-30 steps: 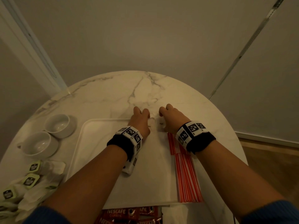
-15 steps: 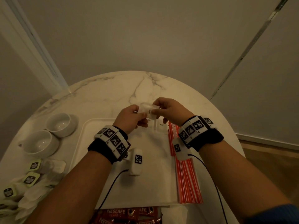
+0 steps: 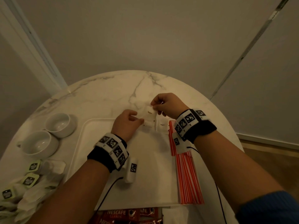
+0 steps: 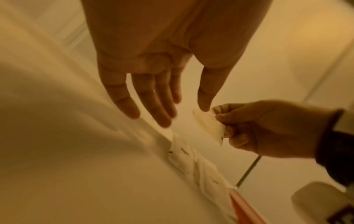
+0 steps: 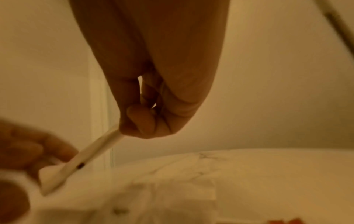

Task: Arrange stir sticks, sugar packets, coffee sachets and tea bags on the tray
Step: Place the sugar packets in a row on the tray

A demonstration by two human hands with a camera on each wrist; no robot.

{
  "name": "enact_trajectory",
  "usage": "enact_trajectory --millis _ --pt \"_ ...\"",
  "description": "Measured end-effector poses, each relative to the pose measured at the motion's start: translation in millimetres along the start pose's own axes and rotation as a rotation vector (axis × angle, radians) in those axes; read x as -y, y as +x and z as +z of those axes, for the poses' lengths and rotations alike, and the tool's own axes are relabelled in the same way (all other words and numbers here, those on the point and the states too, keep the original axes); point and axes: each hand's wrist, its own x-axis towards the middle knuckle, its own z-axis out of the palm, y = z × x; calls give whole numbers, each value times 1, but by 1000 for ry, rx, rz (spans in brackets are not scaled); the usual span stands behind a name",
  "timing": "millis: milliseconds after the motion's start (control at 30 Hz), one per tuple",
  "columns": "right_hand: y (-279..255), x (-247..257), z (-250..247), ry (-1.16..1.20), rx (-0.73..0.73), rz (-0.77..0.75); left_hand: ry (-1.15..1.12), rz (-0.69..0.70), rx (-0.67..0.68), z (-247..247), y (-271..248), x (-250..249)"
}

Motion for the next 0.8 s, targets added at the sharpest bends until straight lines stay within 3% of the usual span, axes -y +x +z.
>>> enact_trajectory --millis 67,133,367,567,700,800 --pt "6 -2 6 -149 52 15 172 99 -99 -2 -2 3" --pt "12 -3 15 -248 120 40 322 209 -82 -1 -5 4" --pt "20 -8 32 -430 144 67 779 295 264 12 -9 -3" --pt "2 -24 11 -472 -46 38 849 304 329 19 -10 2" --pt "-18 -37 9 -711 92 71 856 339 339 21 -11 4" --pt "-24 -44 15 -761 104 52 919 427 356 23 -11 3"
